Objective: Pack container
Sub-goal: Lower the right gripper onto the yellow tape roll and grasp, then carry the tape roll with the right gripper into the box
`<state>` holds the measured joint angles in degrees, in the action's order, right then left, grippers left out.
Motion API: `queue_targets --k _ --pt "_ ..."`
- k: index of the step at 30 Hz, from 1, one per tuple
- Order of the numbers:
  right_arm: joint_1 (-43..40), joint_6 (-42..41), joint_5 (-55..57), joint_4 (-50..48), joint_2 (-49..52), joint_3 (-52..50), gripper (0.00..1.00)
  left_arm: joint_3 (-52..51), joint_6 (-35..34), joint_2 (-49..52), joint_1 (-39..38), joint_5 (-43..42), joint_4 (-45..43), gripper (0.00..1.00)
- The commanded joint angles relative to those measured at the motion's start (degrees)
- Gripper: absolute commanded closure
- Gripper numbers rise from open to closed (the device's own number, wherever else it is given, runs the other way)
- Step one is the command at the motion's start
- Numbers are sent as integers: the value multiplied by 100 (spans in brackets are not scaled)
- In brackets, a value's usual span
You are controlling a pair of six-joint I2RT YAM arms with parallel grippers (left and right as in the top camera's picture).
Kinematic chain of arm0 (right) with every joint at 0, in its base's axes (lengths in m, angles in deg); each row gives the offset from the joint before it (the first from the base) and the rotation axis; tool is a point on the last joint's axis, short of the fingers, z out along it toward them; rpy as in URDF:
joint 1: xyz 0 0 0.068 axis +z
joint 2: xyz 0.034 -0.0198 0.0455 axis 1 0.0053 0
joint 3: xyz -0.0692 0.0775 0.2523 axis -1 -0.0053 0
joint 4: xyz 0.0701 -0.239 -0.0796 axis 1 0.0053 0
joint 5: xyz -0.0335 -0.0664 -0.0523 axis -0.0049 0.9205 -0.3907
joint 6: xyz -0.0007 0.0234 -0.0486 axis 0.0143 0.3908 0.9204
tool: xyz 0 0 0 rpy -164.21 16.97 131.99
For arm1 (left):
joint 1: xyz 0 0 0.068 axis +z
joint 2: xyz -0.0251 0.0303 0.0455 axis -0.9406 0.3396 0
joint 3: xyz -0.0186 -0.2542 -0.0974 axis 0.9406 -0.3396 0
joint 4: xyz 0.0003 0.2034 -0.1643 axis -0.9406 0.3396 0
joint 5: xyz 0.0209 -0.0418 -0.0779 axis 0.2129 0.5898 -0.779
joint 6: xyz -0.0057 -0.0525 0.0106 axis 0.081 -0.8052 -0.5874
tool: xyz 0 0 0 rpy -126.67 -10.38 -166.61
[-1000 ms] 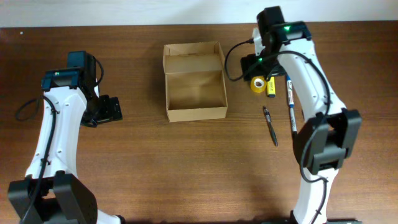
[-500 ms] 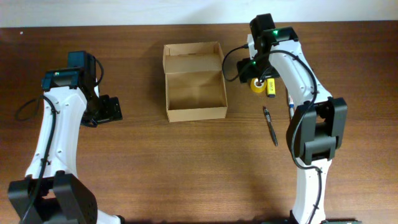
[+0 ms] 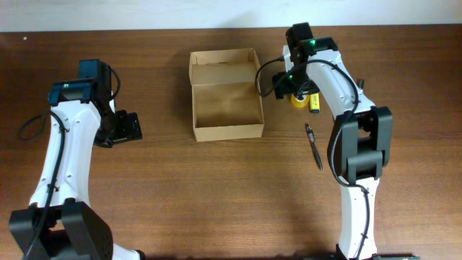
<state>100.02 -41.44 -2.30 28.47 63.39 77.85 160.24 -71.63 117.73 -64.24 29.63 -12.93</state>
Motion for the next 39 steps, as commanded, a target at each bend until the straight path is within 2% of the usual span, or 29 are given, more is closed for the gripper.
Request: queue_targets --k 1,7,11,26,27,28,31,32,34,35,39 --pt "15 -26 -101 -50 190 122 24 -33 92 -44 22 -39 -15 0" --pt "15 -26 -101 -61 400 122 29 -33 92 -42 22 -39 -13 0" --pt "13 -26 -101 -122 428 122 35 -33 92 -42 22 -39 -15 0" --pt "-326 -129 -389 9 463 125 34 -33 90 -42 22 -39 -15 0" --pt "-337 -131 -437 15 461 125 33 -33 92 -42 22 -39 -13 0" --pt "-343 -129 -444 17 461 125 28 -33 92 -42 22 -39 -13 0" --pt "-361 -129 -442 17 461 125 28 -33 90 -42 22 -39 -13 0" --pt "-363 -129 -442 15 461 125 29 -33 92 -42 22 -39 -13 0" --pt "-367 -129 -431 4 461 125 50 -33 92 -42 22 -39 -13 0" --pt "-365 -131 -415 -9 463 125 55 -33 92 -42 22 -39 -15 0" --pt "-367 -131 -374 -55 466 125 50 -33 92 -42 22 -39 -13 0"
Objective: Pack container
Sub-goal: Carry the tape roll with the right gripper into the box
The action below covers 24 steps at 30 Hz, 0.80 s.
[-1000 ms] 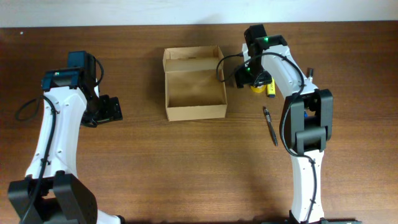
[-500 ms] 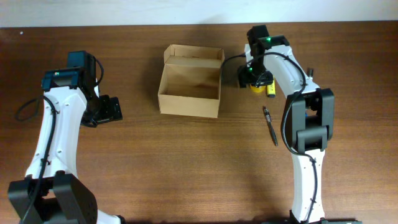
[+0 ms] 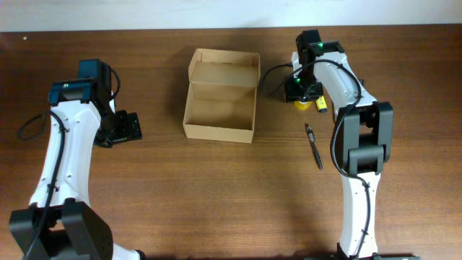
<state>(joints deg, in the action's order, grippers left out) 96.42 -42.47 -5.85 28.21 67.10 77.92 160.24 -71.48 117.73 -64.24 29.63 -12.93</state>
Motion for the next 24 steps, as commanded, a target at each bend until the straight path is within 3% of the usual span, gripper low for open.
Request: queue_targets --k 1,3,8,12,24 --pt "-7 -31 -4 -33 94 118 50 -33 76 -42 22 -39 -13 0" --pt "-7 -33 66 -37 94 116 52 -33 74 -42 22 -39 -13 0" --pt "-28 -39 118 -52 101 118 71 -33 74 -42 22 -39 -15 0" --pt "-76 -55 125 -33 101 116 96 -33 76 -42 22 -39 -13 0" --pt "-363 -98 85 387 -186 610 96 -33 76 -42 22 -39 -13 0"
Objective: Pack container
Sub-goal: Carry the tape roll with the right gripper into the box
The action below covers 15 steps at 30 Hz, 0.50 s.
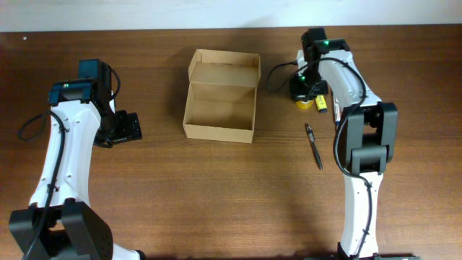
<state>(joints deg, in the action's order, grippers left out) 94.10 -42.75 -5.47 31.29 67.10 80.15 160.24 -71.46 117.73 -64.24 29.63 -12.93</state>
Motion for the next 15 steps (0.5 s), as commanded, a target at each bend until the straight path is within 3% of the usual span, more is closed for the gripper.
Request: queue_targets --k 1,15 --pt "-144 -70 48 136 -267 511 96 -33 72 -42 22 -39 -13 0" --pt "186 -83 50 1257 -1163 2382 96 -33 74 -42 22 -39 -13 0"
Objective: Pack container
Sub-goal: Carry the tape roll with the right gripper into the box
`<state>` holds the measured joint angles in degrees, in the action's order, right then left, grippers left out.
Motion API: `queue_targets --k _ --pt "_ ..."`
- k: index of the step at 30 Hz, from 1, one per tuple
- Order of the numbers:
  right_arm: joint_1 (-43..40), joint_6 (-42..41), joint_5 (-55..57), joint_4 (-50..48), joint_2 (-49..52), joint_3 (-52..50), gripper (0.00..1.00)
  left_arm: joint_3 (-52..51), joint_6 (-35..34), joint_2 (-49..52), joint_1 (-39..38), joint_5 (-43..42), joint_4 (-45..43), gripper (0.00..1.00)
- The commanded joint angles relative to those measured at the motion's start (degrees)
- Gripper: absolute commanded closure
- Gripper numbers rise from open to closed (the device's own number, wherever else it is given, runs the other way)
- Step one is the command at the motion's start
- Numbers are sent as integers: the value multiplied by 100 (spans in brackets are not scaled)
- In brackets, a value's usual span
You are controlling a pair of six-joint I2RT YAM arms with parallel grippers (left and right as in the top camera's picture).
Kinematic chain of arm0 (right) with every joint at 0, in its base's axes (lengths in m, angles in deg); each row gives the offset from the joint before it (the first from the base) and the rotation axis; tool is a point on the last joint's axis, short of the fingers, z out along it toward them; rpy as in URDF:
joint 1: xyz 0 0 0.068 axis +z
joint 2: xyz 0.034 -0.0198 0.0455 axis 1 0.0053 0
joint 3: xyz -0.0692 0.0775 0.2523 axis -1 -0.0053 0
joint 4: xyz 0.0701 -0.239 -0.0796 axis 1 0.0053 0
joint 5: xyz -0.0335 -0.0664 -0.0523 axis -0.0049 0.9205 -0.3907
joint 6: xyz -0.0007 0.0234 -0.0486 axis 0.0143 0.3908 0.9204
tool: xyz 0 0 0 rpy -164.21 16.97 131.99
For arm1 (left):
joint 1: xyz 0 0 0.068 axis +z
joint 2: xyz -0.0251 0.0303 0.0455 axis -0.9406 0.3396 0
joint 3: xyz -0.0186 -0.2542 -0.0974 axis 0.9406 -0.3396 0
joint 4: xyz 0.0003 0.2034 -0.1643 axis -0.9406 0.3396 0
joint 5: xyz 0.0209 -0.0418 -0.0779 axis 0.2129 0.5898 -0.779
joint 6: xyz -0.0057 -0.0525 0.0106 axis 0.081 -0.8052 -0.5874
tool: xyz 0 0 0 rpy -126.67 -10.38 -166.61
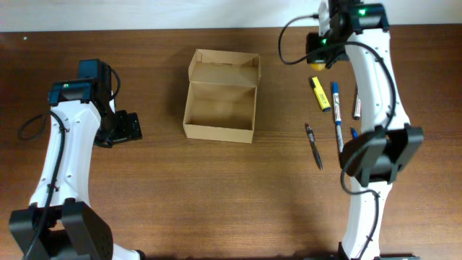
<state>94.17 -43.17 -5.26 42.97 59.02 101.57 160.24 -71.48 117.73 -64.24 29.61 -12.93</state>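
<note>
An open cardboard box [220, 97] sits slightly skewed at the table's back middle, with nothing showing inside. To its right lie a yellow highlighter [318, 94], a blue pen [337, 115], a black pen [313, 146] and a brown marker [356, 105]. My right gripper [320, 55] hangs near the table's back edge, beyond the highlighter. Its jaws cannot be made out from above. My left gripper [127, 126] sits low at the left, well apart from the box, its jaws also unclear.
A short blue item [352, 132] peeks out beside the right arm's base column. The right arm [382, 79] arches over the pens. The table's back edge meets a white wall [144, 13].
My right gripper was down at the yellow highlighter and is now farther back near the table's edge. The blue pen and brown marker now show. The box and left arm are unchanged.
My right gripper was first beside the box's right wall, with the box square to the table. Then the box stood shifted left and turned a little, the gripper by the yellow highlighter. It stayed there, and now sits back near the wall. The left arm never moved.
</note>
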Motion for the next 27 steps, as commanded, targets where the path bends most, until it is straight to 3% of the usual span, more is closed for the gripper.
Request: queue_targets --k 1,12,21,27 --pt "234 -37 31 118 -424 256 96 -33 74 -42 22 -37 -13 0" --pt "1414 195 286 614 -979 260 96 -33 76 -42 22 -37 -13 0" --pt "2859 748 439 726 -922 243 97 -33 76 -42 22 -37 -13 0" --pt "3272 949 636 640 -560 236 96 -33 74 -42 22 -37 -13 0"
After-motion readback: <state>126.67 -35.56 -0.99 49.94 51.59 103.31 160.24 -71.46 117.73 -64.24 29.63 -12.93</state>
